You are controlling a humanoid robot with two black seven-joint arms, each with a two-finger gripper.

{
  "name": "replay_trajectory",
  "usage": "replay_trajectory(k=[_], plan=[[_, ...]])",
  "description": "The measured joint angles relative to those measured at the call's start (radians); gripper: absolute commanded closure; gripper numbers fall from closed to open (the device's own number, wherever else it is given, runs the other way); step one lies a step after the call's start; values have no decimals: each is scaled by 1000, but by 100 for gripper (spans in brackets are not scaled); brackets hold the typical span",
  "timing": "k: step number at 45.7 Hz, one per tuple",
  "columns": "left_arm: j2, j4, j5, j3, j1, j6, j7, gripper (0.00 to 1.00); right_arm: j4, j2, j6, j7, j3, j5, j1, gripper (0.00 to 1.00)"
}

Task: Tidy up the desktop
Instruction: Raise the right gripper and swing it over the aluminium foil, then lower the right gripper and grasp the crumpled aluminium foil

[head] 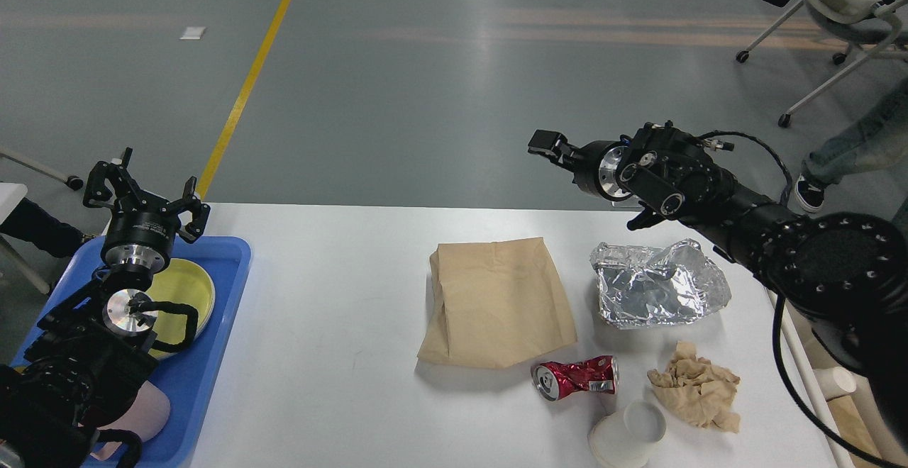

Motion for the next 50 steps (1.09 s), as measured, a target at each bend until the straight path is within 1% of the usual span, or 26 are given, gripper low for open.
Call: replay_trajectory(k=[3,5,7,12,18,28,31,35,40,45,50], plan=[[0,0,0,0,0,0,0,4,48,3,35,-78,-61,0,41,0],[0,0,0,0,0,0,0,4,81,3,53,-107,-98,0,68,0],[0,0,0,0,0,0,0,4,123,4,78,-124,-148,0,102,0],[0,0,0,0,0,0,0,4,252,5,186,-134,-299,0,219,0],[0,0,0,0,0,0,0,4,377,21,318,-134,-407,2,342,0],[0,0,0,0,0,0,0,4,494,64,488,-133,-439,3,511,0],[0,0,0,0,0,0,0,4,526,76,520,-132,-434,6,546,0],[0,0,0,0,0,0,0,4,532,105,516,-131,-434,7,542,0],[0,0,0,0,0,0,0,4,499,130,462,-132,-444,7,447,0],[0,0,0,0,0,0,0,4,471,127,405,-133,-463,-2,354,0],[0,0,0,0,0,0,0,4,464,98,353,-134,-495,-7,309,0]])
